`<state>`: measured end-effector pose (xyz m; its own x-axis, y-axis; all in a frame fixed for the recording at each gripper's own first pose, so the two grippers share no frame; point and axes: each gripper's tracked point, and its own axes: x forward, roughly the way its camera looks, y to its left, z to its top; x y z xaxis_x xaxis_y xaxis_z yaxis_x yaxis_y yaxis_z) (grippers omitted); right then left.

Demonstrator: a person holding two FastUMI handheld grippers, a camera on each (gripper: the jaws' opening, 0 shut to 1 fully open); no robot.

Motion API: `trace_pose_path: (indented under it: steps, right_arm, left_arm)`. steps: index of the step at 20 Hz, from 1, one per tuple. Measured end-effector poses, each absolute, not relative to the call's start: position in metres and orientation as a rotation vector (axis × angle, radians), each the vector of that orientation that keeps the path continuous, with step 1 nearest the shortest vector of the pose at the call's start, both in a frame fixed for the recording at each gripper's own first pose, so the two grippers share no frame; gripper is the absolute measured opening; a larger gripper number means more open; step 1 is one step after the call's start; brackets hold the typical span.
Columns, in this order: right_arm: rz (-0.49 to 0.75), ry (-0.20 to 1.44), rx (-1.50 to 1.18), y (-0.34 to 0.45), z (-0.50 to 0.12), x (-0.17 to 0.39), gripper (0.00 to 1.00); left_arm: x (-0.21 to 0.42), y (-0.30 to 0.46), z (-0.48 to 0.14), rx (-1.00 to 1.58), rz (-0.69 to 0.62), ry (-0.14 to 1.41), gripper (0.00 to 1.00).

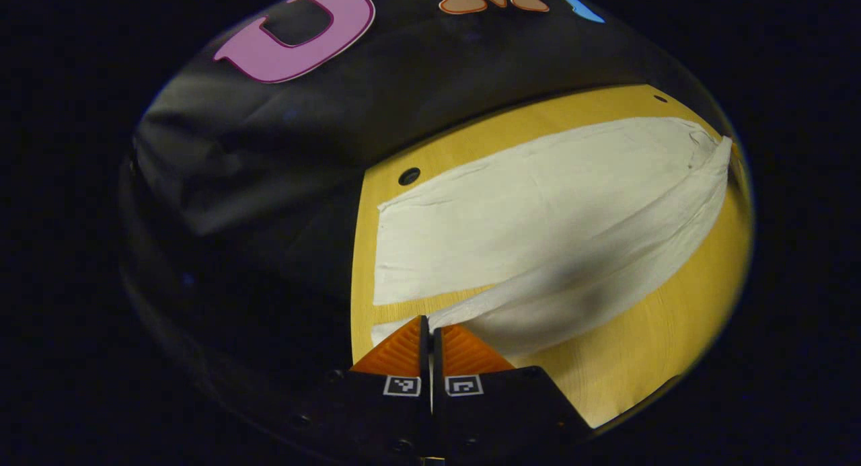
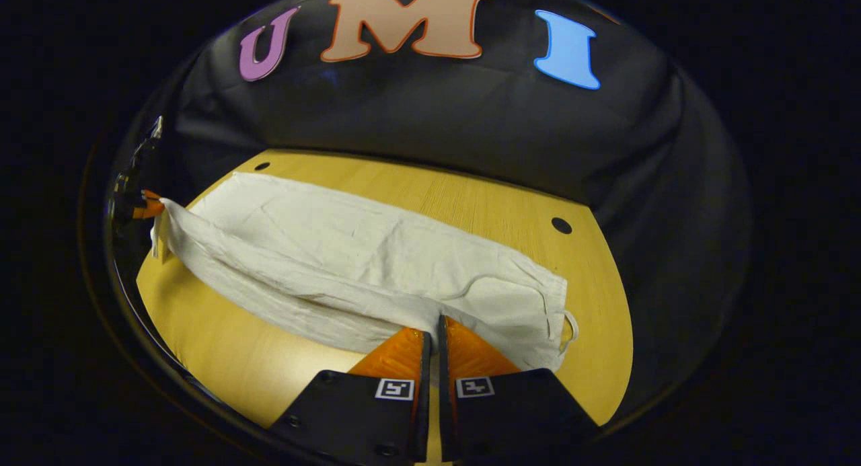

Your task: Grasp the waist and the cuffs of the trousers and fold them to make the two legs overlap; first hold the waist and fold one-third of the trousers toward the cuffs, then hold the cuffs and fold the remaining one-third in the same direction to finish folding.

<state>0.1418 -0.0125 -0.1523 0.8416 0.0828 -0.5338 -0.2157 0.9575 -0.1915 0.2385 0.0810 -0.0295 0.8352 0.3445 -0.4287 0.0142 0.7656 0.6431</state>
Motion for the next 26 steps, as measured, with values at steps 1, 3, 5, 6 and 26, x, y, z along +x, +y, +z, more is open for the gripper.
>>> trace_pose_path:
  steps: [1, 3, 5, 6, 26]
  right_arm:
    - [0.149, 0.534, -0.227, -0.009, -0.146, 0.154, 0.09]
    - [0.13, 0.498, -0.186, -0.005, -0.134, 0.182, 0.14]
    - [0.117, 0.47, -0.16, -0.003, -0.126, 0.208, 0.09]
    - [0.112, 0.462, -0.146, 0.0, -0.122, 0.222, 0.09]
    - [0.126, 0.454, 0.079, -0.022, -0.141, 0.306, 0.97]
  left_arm:
    - [0.244, 0.067, -0.019, 0.683, 0.203, 0.538, 0.0]
    - [0.314, 0.045, -0.001, 0.67, 0.233, 0.5, 0.0]
    - [0.382, 0.08, 0.02, 0.665, 0.253, 0.462, 0.0]
    - [0.386, 0.051, 0.007, 0.674, 0.263, 0.449, 0.0]
    - [0.531, -0.022, -0.02, 0.228, 0.158, 0.209, 0.95]
